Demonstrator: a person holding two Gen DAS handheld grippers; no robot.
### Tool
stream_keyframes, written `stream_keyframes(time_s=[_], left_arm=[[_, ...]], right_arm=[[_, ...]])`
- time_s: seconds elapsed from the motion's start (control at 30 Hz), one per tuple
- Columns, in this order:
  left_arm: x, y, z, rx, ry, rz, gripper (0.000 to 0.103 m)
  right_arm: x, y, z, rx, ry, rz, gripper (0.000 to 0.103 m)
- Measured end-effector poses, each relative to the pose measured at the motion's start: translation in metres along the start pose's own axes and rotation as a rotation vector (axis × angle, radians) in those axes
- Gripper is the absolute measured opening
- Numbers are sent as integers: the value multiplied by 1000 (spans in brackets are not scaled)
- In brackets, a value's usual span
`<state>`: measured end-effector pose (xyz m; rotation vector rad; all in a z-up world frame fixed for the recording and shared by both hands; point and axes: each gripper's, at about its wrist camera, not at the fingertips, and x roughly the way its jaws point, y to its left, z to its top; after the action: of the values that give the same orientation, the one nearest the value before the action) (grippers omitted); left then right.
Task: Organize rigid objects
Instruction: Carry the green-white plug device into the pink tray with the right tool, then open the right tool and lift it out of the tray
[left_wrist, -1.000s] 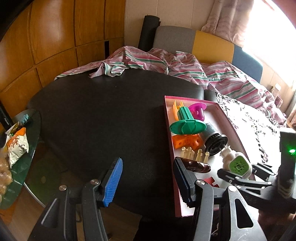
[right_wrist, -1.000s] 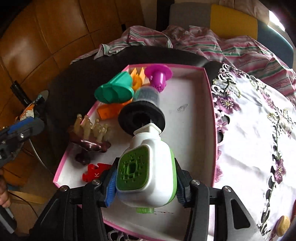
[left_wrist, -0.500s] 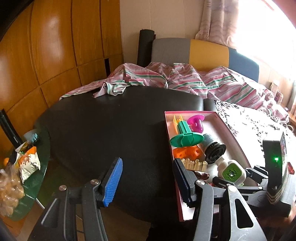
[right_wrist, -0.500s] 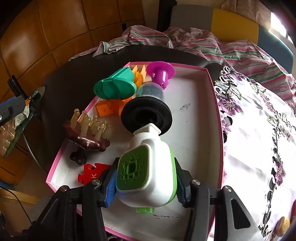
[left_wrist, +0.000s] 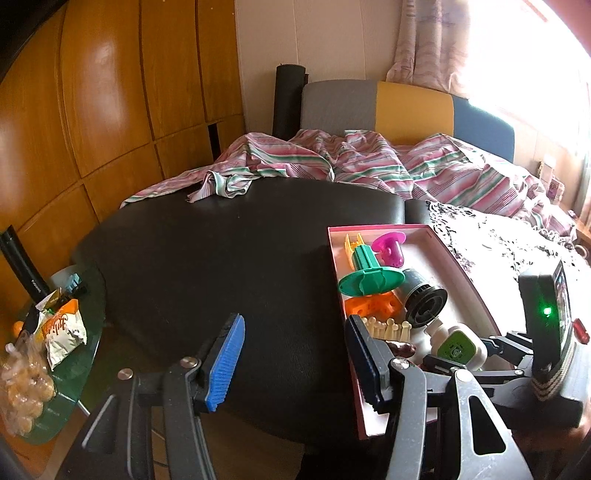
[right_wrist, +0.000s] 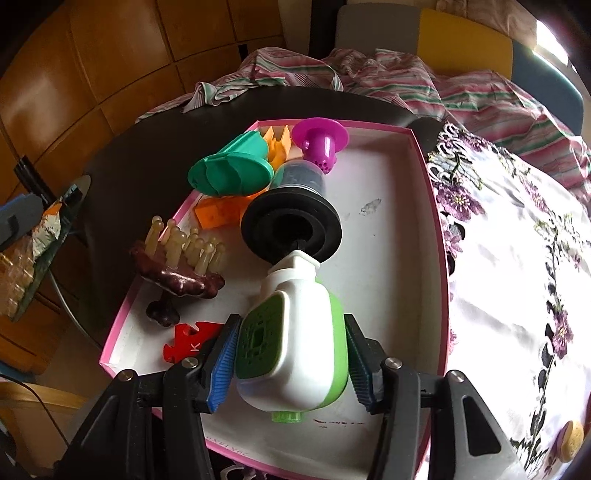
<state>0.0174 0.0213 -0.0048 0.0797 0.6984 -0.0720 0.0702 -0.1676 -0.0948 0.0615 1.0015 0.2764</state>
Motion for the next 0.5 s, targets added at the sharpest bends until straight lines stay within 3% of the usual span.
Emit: stream_keyframes(time_s=[0.5], left_arm=[[-3, -4, -1, 17, 1, -4, 58]], right_arm=[[-31, -14, -2, 31, -51, -3, 54]])
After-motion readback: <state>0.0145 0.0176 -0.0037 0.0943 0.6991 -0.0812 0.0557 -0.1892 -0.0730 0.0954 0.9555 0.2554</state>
